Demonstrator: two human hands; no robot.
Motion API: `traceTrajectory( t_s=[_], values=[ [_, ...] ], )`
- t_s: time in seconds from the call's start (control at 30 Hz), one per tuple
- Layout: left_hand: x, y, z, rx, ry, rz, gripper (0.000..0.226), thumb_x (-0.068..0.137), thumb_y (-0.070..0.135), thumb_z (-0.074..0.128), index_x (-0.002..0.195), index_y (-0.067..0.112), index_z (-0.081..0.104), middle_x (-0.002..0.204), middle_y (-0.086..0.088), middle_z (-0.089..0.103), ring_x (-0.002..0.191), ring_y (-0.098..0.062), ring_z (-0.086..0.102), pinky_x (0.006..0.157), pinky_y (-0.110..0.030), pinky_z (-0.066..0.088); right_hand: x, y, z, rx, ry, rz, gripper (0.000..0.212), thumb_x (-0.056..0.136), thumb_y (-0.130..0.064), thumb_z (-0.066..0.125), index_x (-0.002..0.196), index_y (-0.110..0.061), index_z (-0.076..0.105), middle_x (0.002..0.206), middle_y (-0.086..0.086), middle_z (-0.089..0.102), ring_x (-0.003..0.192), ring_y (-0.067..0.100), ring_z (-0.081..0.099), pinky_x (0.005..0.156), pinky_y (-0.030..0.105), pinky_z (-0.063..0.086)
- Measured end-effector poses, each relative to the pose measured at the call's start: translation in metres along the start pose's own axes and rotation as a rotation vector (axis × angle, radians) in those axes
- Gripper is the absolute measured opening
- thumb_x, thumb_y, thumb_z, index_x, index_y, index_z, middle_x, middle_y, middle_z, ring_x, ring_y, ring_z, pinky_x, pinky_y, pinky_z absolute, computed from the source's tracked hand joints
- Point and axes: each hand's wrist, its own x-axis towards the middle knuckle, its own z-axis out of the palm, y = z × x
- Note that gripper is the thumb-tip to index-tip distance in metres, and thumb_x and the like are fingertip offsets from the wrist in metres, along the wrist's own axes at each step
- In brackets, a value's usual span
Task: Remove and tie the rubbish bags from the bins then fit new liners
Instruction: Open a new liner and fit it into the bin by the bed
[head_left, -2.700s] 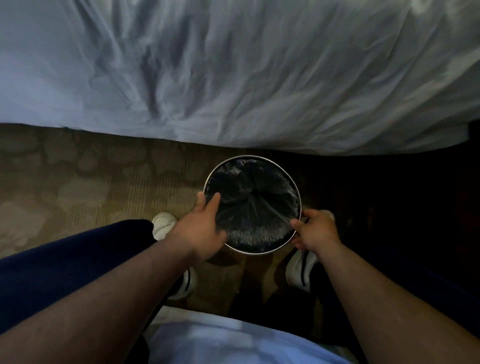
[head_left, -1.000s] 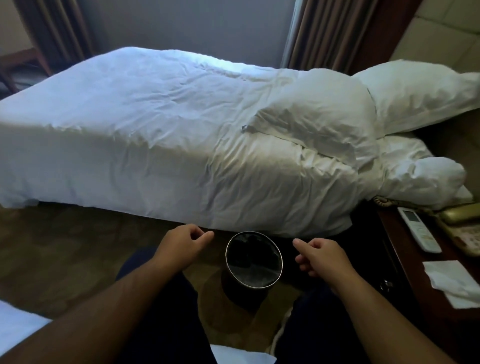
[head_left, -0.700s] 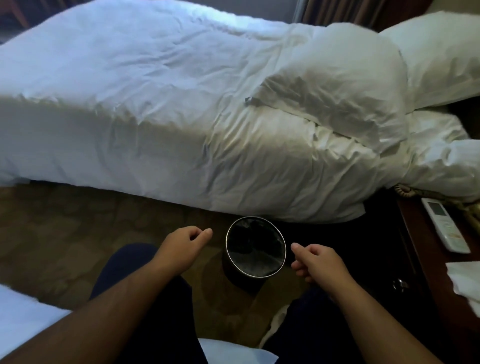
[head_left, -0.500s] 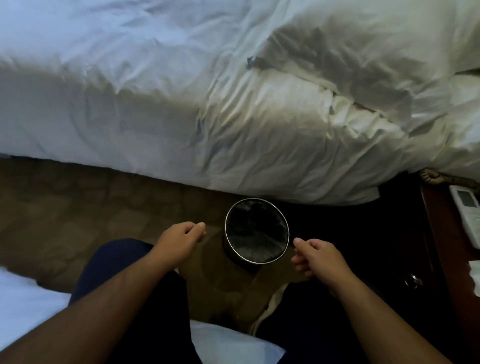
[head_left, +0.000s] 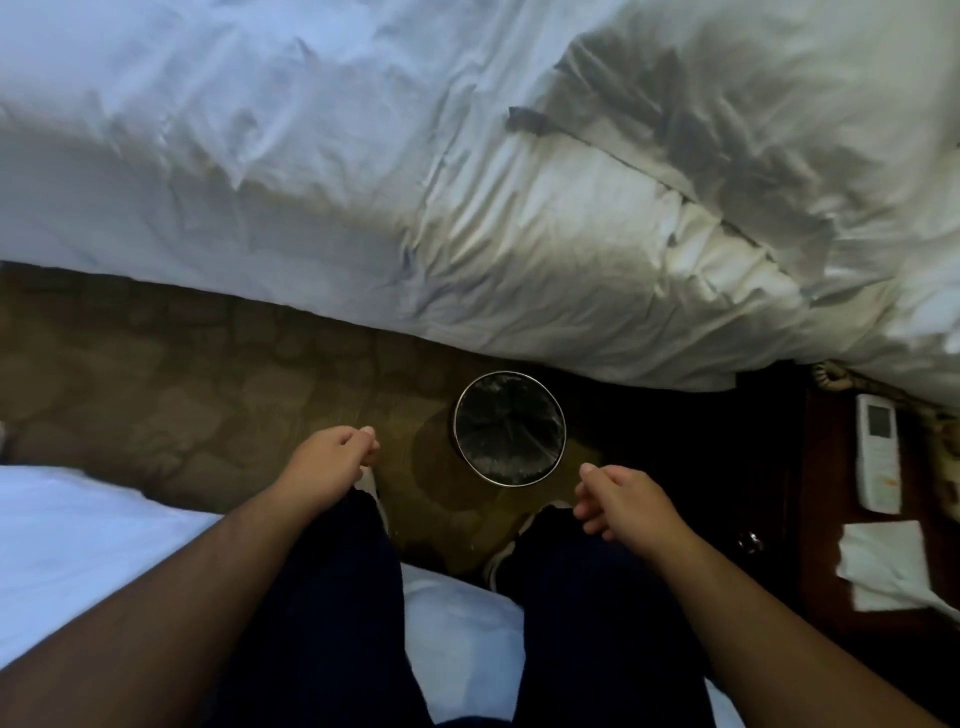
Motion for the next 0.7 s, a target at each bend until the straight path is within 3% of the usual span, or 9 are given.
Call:
traceTrajectory(
  t_s=[0.1,0.3,0.7],
  values=[
    [-0.035,0.019,-0.031,-0.055,0.037,-0.006,0.033,0.103,0.034,0.047,0.090,0.015,0.070,0.089,-0.005,0.071,0.087,-0.026,0.066,0.084,-0.042,0.053,-0.040,-0.032,-0.014,-0.035,0.008,0.009,0.040,0.105,-0.041,0.043,0.091,-0.014,0.068,0.086,0.010,0.073,0.071,0.019,0.065,0.061,0.028,0.044],
    [-0.088,0.063,-0.100,-0.039,0.025,0.059,0.037,0.104,0.037,0.042,0.097,0.013,0.069,0.095,-0.006,0.070,0.086,-0.020,0.065,0.066,-0.029,0.046,-0.107,-0.099,-0.034,0.011,0.064,0.006,0.048,0.105,-0.045,0.039,0.087,-0.012,0.069,0.088,0.012,0.074,0.072,0.022,0.066,0.064,0.032,0.046],
    [-0.109,0.126,-0.198,0.056,-0.003,0.151,0.042,0.105,0.042,0.037,0.098,0.014,0.068,0.099,-0.006,0.071,0.085,-0.024,0.065,0.066,-0.033,0.044,-0.194,-0.168,-0.036,0.129,0.201,-0.076,0.051,0.103,-0.048,0.040,0.083,-0.011,0.068,0.086,0.009,0.075,0.080,0.024,0.069,0.069,0.033,0.047]
  ],
)
